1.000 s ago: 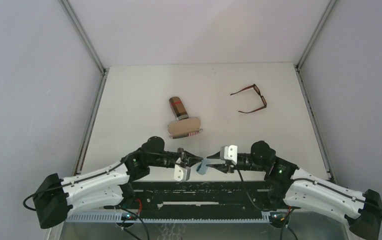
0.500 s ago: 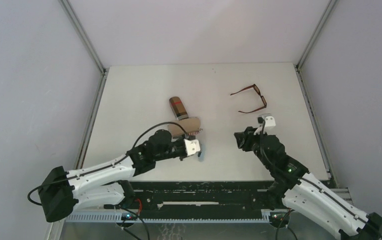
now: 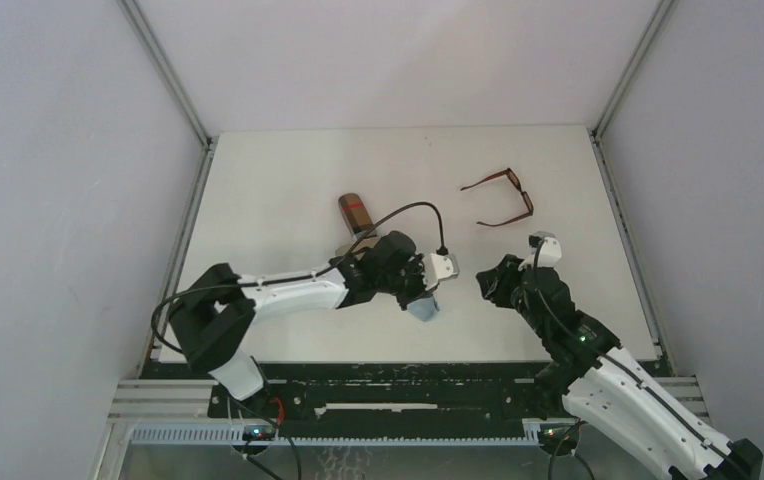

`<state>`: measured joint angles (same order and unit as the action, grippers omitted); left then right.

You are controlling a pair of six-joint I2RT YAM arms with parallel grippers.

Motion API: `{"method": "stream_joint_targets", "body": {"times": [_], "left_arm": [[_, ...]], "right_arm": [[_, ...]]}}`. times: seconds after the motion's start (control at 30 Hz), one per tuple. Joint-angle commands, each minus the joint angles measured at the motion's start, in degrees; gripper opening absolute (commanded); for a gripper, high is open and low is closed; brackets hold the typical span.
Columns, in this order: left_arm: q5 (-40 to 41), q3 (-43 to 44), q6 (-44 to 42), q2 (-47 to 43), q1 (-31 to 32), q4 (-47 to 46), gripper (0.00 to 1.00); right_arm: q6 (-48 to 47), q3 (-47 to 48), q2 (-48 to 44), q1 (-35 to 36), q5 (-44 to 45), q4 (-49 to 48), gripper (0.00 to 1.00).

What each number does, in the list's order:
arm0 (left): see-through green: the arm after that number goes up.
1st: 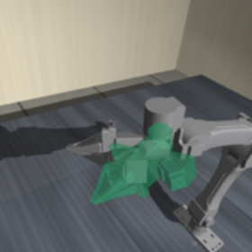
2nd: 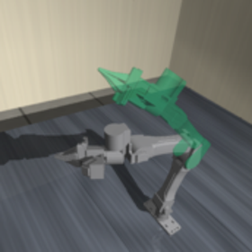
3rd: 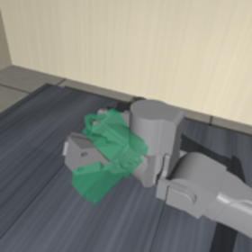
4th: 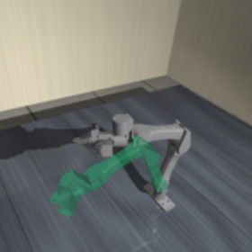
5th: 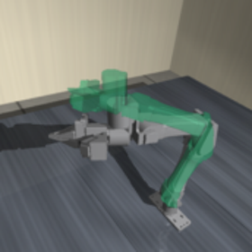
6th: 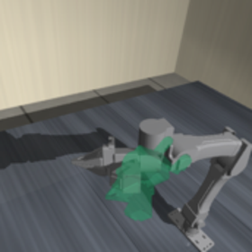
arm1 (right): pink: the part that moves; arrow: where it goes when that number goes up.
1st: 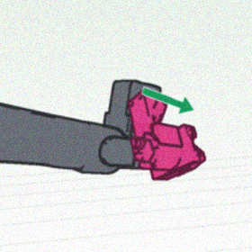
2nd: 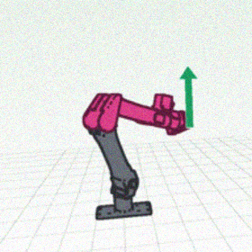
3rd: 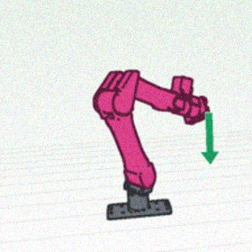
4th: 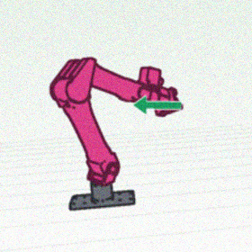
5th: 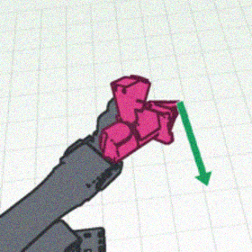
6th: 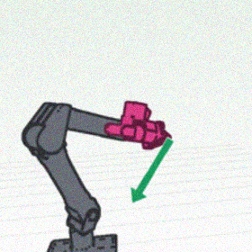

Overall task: Organize the sunglasses
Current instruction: Place the glasses cleaning cloth at the center of the board.

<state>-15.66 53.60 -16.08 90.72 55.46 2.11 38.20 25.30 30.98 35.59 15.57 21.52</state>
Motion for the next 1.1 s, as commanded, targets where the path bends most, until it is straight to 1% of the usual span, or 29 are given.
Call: {"method": "stream_joint_targets", "body": {"times": [0.0, 0.3, 0.7, 0.9, 1.07], "left_arm": [[-6.63, 6.18, -0.41, 3.77, 0.04, 1.69, 0.0], [-11.32, 3.23, -2.07, 6.24, 0.75, 1.15, 0.02], [-12.38, 3.9, -3.87, 10.85, 3.16, 0.43, 0.02], [-11.78, 4.0, -3.91, 11.7, 3.5, -1.08, 0.1], [-11.14, 4.65, -3.71, 11.94, 3.6, -1.23, 0.13]], "right_arm": [[1.61, 2.47, -2.22, -0.5, 0.47, 1.5, 0.36], [1.71, 2.33, -5.41, -1.21, 2.27, 4.13, 0.36], [1.7, 1.96, -5.14, -1.46, 1.79, 4.49, 0.36], [1.71, 1.69, -5.14, -1.48, 1.44, 4.55, 0.36], [1.8, 1.51, -5.24, -1.58, 1.24, 4.67, 0.36]]}}
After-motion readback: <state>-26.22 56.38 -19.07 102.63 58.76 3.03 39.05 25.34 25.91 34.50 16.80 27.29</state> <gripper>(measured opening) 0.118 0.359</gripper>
